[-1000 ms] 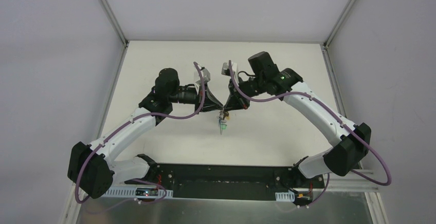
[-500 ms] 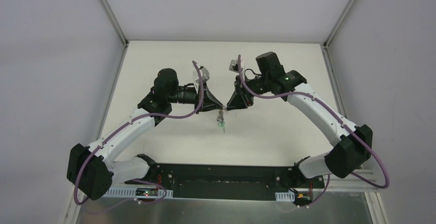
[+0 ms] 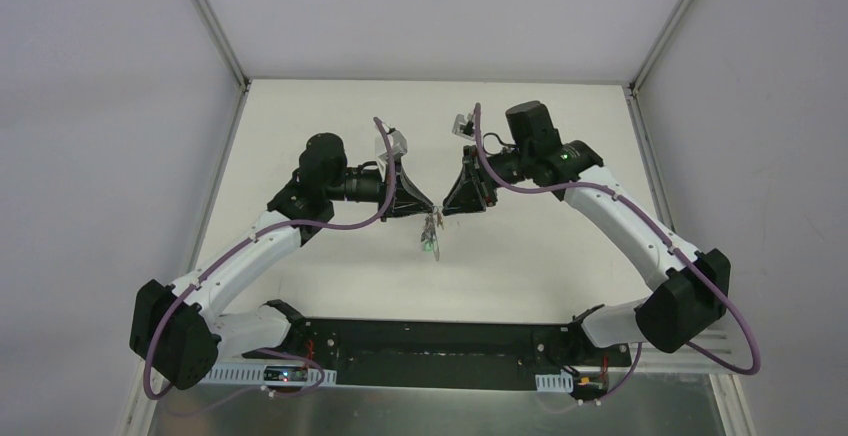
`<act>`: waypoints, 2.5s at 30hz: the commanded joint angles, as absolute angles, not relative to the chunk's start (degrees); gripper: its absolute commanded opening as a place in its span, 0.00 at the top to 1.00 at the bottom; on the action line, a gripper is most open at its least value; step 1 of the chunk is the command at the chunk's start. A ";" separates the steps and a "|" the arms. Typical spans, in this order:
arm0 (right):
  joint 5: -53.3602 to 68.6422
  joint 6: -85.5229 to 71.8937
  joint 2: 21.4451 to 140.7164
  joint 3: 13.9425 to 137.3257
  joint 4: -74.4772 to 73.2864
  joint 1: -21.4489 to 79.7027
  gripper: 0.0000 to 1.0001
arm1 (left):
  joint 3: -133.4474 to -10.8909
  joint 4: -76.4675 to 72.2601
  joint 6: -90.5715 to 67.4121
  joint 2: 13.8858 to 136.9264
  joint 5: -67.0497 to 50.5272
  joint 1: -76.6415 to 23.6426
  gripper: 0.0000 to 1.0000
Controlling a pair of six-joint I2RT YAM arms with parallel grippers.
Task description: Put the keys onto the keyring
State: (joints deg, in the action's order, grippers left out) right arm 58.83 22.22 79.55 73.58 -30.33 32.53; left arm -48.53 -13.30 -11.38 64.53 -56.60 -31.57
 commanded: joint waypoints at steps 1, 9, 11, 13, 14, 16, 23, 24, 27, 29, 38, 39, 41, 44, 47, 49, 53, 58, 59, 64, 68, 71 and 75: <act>61.62 21.87 79.34 74.96 -28.83 32.29 0.72 | -50.55 -16.79 -12.64 62.76 -58.74 -32.08 1.00; 61.77 22.15 80.90 75.36 -28.65 32.35 0.72 | -50.04 -18.14 -13.59 62.54 -59.23 -32.08 1.00; 62.05 22.15 81.55 75.77 -28.72 32.50 0.72 | -49.92 -18.50 -13.81 62.41 -59.40 -32.08 1.00; 62.44 22.15 82.05 76.16 -28.82 32.64 0.72 | -49.89 -18.54 -13.95 62.40 -59.45 -32.08 1.00; 62.73 22.15 82.13 76.32 -28.85 32.62 0.73 | -49.83 -18.54 -13.89 62.33 -59.50 -32.08 1.00; 63.20 22.15 82.29 76.52 -28.86 32.70 0.77 | -49.66 -18.50 -13.89 62.29 -59.37 -32.08 1.00; 64.16 22.31 81.69 75.97 -28.99 32.77 0.95 | -49.30 -18.38 -12.91 62.25 -59.10 -32.08 1.00; 64.24 22.39 81.49 75.76 -28.91 32.76 0.97 | -49.26 -18.30 -12.81 62.27 -59.06 -32.08 1.00; 64.34 22.41 81.05 75.17 -28.73 32.70 1.00 | -49.46 -17.99 -12.41 62.33 -58.88 -32.08 1.00; 64.13 22.56 80.72 74.79 -28.68 32.71 1.00 | -49.70 -17.70 -12.17 62.33 -58.80 -32.08 1.00; 63.40 23.29 80.58 72.61 -28.61 32.71 1.00 | -50.42 -17.55 -11.95 62.25 -60.64 -32.04 1.00; 63.44 23.21 80.67 72.48 -28.57 32.75 1.00 | -50.38 -17.58 -11.83 62.11 -60.86 -32.04 1.00; 63.65 23.13 80.86 72.35 -28.47 32.82 1.00 | -50.37 -17.53 -11.57 61.77 -61.43 -32.01 1.00; 63.81 23.03 81.24 72.25 -28.43 33.09 1.00 | -50.43 -17.13 -11.03 61.38 -61.87 -32.00 1.00; 63.81 23.18 81.59 72.11 -28.48 33.49 1.00 | -50.62 -16.66 -10.65 61.19 -62.43 -32.04 1.00; 63.75 23.41 81.94 72.15 -28.71 33.76 1.00 | -50.62 -16.69 -10.50 61.16 -62.65 -32.01 1.00; 63.35 23.64 82.31 72.14 -28.86 34.30 1.00 | -50.99 -15.97 -9.84 60.87 -63.20 -32.07 1.00; 63.09 23.63 83.09 72.77 -29.21 35.36 1.00 | -51.72 -13.92 -8.39 60.94 -64.07 -32.08 1.00; 63.00 23.64 83.29 72.89 -29.26 35.62 1.00 | -51.76 -13.77 -8.27 60.90 -64.29 -32.08 1.00; 62.55 23.99 83.93 72.94 -29.36 36.53 1.00 | -52.12 -12.83 -7.61 60.41 -65.16 -32.08 1.00; 62.47 23.76 84.44 73.35 -29.40 37.12 1.00 | -52.07 -12.91 -7.52 60.49 -65.56 -32.08 1.00; 62.52 23.57 84.79 74.04 -29.59 37.35 1.00 | -52.03 -12.92 -7.47 60.56 -65.70 -32.17 1.00; 62.72 23.87 84.59 74.77 -30.17 37.29 0.97 | -51.77 -12.51 -7.11 60.41 -65.70 -32.25 1.00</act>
